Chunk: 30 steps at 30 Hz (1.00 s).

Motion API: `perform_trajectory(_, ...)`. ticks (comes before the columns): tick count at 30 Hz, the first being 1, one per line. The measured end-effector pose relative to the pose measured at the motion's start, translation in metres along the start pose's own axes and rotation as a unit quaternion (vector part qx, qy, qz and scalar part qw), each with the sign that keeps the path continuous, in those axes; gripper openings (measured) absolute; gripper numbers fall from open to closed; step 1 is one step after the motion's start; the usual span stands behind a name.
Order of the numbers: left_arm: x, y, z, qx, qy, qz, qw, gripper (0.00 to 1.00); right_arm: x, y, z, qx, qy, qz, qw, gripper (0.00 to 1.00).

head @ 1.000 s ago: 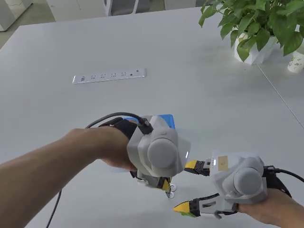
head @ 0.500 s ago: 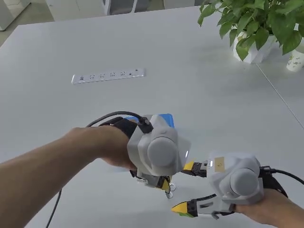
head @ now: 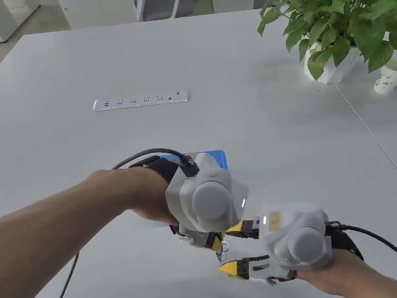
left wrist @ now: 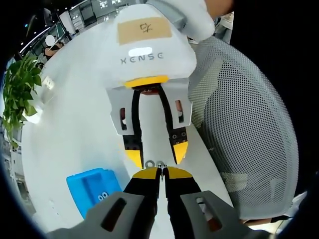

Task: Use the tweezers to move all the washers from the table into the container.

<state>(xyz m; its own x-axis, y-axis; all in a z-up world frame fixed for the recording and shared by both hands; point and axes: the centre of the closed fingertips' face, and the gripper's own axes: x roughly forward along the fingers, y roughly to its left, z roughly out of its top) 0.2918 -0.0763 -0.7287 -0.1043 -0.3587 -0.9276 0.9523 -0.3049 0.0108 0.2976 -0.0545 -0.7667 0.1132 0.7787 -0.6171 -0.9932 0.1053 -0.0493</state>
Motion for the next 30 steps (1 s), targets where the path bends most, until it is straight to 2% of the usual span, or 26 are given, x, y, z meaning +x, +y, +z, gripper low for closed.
perform_trajectory(6, 0.001, -0.001, 0.002, -0.001, -0.003, -0.002, 1.0, 0.07, 0.008, 0.0, 0.003, -0.009, 0.002, 0.0, 1.0, 0.21)
perform_trajectory(12, 0.0, 0.0, 0.001, -0.004, -0.004, -0.001, 1.0, 0.07, 0.012, -0.001, 0.003, -0.008, 0.006, 0.0, 1.0, 0.16)
perform_trajectory(17, -0.001, 0.001, -0.001, -0.009, -0.007, 0.001, 0.9999, 0.07, 0.013, 0.003, 0.002, -0.002, 0.008, 0.006, 0.9999, 0.1)
perform_trajectory(30, 0.0, 0.0, 0.001, -0.016, -0.019, 0.0, 0.9997, 0.07, 0.011, 0.004, 0.003, -0.015, 0.01, 0.0, 0.9998, 0.08)
